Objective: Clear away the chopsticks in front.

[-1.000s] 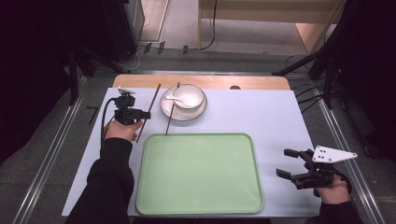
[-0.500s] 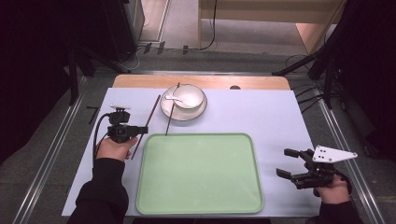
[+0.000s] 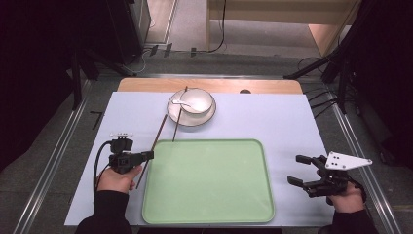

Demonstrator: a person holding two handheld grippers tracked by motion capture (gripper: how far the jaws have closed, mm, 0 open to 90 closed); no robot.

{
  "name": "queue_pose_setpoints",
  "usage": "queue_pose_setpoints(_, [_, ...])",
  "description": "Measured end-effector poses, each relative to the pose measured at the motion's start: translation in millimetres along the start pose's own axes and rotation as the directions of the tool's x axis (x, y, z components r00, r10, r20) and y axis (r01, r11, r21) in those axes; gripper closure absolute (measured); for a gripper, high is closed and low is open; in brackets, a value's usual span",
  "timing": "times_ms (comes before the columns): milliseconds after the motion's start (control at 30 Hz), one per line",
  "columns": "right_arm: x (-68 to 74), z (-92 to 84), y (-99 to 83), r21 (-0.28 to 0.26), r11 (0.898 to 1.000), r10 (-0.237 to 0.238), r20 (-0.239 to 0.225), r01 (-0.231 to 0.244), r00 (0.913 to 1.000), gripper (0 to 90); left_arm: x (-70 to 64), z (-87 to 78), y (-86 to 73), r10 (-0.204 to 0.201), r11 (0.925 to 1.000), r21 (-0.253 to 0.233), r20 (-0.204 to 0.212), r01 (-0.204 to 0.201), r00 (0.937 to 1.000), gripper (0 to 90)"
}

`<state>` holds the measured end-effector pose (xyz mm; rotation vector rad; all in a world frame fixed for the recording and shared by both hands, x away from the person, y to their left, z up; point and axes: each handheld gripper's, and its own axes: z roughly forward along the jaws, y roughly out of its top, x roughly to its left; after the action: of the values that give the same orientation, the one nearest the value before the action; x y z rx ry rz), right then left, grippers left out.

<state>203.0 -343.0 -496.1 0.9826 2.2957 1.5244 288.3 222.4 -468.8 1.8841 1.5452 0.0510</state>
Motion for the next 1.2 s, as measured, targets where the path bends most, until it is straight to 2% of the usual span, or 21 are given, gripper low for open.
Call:
queue_pose_setpoints(333, [-0.2, 1.2, 0.8, 0.000, 1.000, -0.007, -0.002, 0.007, 1.0000, 16.1, -1.1, -5.6, -35.1, -0.058, 0.9981, 0.020, 0.013, 0.058, 0.9982, 86.5])
queue_pose_setpoints(500, [0.2, 3.7, 2.3, 0.007, 1.000, -0.008, -0.008, 0.008, 0.9999, 16.1, -5.2, -0.4, -45.3, -0.068, 0.9963, 0.052, 0.010, 0.068, 0.9976, 86.3])
queue_pose_setpoints(600, [-0.3, 4.8, 3.0, 0.007, 1.000, -0.010, -0.009, 0.010, 0.9999, 16.1, -5.3, 4.1, -50.3, -0.091, 0.9923, 0.087, 0.031, 0.088, 0.9954, 86.3])
queue_pose_setpoints(767, [-0.3, 6.0, 3.4, 0.012, 1.000, -0.013, -0.016, 0.013, 0.9998, 16.1, -8.7, 14.7, -53.7, -0.055, 0.9906, 0.124, -0.018, 0.056, 0.9984, 85.9])
queue_pose_setpoints(933, [-0.1, 6.4, 3.1, 0.013, 1.000, -0.016, -0.023, 0.017, 0.9996, 16.1, -13.2, 15.7, -52.7, -0.053, 0.9904, 0.126, -0.032, 0.057, 0.9981, 83.2])
queue_pose_setpoints(1067, [0.2, 6.7, 3.4, 0.012, 1.000, -0.017, -0.021, 0.017, 0.9996, 16.1, -19.5, 16.6, -51.7, 0.003, 0.9913, 0.132, -0.065, 0.005, 0.9979, 79.9])
queue_pose_setpoints(1200, [0.9, 6.3, 3.6, 0.013, 1.000, -0.021, -0.022, 0.021, 0.9995, 16.1, -13.5, 16.0, -49.2, -0.039, 0.9895, 0.139, -0.016, 0.041, 0.9991, 76.2])
